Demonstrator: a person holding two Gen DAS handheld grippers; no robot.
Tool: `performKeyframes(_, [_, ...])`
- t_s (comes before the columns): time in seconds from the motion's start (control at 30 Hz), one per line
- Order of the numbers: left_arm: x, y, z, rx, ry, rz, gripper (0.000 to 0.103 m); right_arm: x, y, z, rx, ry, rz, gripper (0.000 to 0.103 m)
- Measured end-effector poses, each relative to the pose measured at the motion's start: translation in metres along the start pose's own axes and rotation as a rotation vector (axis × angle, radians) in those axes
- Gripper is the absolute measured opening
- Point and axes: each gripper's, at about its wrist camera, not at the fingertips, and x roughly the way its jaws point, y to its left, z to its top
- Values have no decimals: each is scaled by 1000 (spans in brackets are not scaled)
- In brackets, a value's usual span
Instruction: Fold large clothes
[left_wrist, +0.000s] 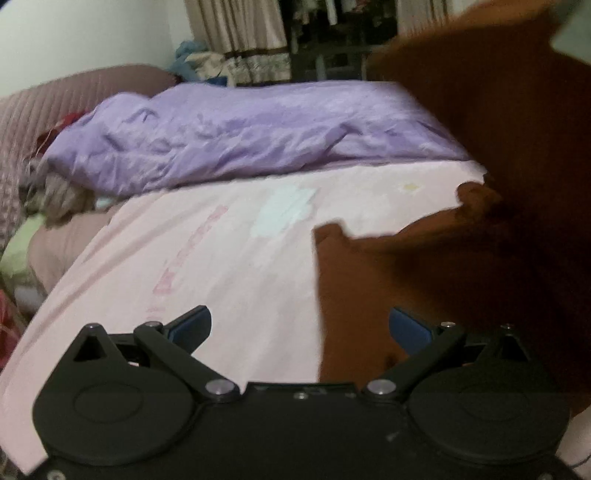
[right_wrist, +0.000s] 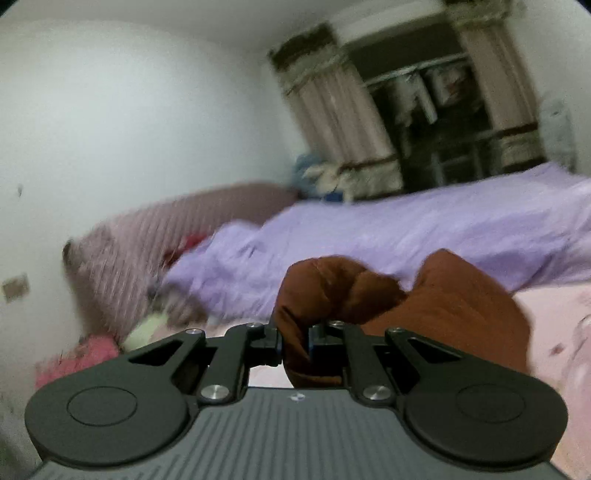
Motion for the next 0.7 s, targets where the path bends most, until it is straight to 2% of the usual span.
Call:
performKeyframes(0.1, [12, 14, -19, -41, 53, -12, 103, 43, 2, -48, 67, 133, 12, 12])
performKeyframes(0.2, [23, 18, -39, -52, 93, -38, 103, 56, 13, -84, 78, 213, 11, 12])
performKeyframes(0.27, [27, 18, -49, -63, 90, -47, 103, 65, 13, -103, 80, 249, -8, 12])
performKeyframes(0.4, [32, 23, -57, -110, 90, -58, 103, 66, 10, -116, 131, 282, -20, 11])
performKeyframes(0.53, [36, 28, -62, -155, 90, -78, 103, 68, 13, -121, 109, 294, -45, 11])
performKeyframes(0.7, [33, 24, -66, -133, 74, -59, 103, 61, 13, -133, 107, 284, -66, 11])
